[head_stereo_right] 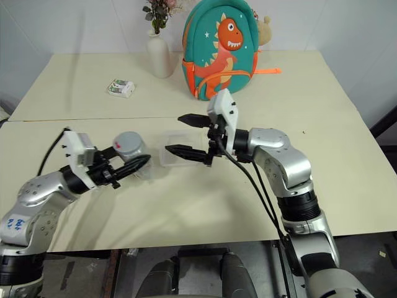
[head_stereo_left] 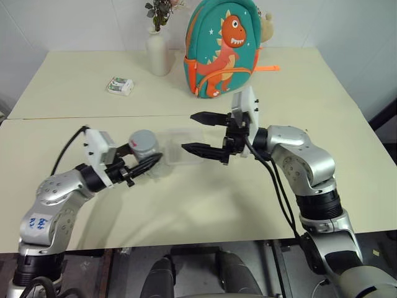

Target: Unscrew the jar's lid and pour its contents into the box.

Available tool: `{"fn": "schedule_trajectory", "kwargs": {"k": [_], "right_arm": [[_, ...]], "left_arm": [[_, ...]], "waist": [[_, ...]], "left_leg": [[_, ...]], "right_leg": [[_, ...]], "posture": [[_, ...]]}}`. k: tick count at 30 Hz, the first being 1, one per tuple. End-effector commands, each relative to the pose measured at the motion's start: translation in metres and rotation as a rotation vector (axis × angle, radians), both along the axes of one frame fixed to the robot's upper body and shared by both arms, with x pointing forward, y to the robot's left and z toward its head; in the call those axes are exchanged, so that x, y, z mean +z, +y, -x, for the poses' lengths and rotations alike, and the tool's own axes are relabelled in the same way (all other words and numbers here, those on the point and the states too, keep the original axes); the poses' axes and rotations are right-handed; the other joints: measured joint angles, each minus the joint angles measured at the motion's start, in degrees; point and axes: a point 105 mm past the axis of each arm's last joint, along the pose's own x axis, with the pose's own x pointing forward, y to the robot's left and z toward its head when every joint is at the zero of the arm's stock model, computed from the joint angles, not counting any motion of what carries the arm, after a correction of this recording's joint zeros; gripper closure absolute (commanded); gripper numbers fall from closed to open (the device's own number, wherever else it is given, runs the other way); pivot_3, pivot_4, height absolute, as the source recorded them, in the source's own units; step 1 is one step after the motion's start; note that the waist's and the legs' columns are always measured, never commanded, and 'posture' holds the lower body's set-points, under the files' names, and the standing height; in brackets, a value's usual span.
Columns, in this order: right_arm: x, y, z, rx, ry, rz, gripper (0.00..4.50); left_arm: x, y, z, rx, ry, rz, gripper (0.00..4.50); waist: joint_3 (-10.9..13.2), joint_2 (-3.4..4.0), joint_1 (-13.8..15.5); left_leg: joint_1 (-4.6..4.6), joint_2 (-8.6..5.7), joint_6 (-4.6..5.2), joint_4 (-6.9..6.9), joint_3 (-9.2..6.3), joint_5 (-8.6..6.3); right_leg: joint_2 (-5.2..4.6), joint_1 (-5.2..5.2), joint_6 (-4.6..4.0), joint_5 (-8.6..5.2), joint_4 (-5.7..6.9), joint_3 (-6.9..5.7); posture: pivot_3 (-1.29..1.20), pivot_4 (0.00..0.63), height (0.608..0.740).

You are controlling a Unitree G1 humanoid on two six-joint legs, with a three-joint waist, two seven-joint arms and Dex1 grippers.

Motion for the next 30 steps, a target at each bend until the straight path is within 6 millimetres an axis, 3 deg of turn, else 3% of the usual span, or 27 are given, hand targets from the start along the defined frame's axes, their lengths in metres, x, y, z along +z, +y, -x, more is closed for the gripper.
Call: {"fn": "schedule_trajectory", "kwargs": {"k": [1,30], "right_arm": [[0.011,0.014,0.006,0.035,-0.036,-0.004,0.0],[-0.005,0.045,0.01,0.096,0.001,0.045,0.0]], "left_arm": [[0.0,-0.01,0.0,-0.069,-0.007,-0.015,2.36],[-0.003,-0.03,-0.002,-0.129,0.003,0.011,2.36]], "waist": [[0.0,0.0,-0.08],[0.0,0.0,-0.07]], "left_leg": [[0.0,0.02,-0.01,-0.04,0.0,0.01],[0.04,0.08,-0.14,-0.05,-0.02,0.1]], "right_leg": [[0.02,-0.04,-0.01,-0.01,0.02,0.0],[0.12,-0.09,-0.06,-0.04,0.25,0.01]], "posture": [[0.0,0.15,0.74],[0.0,0.15,0.74]]}}
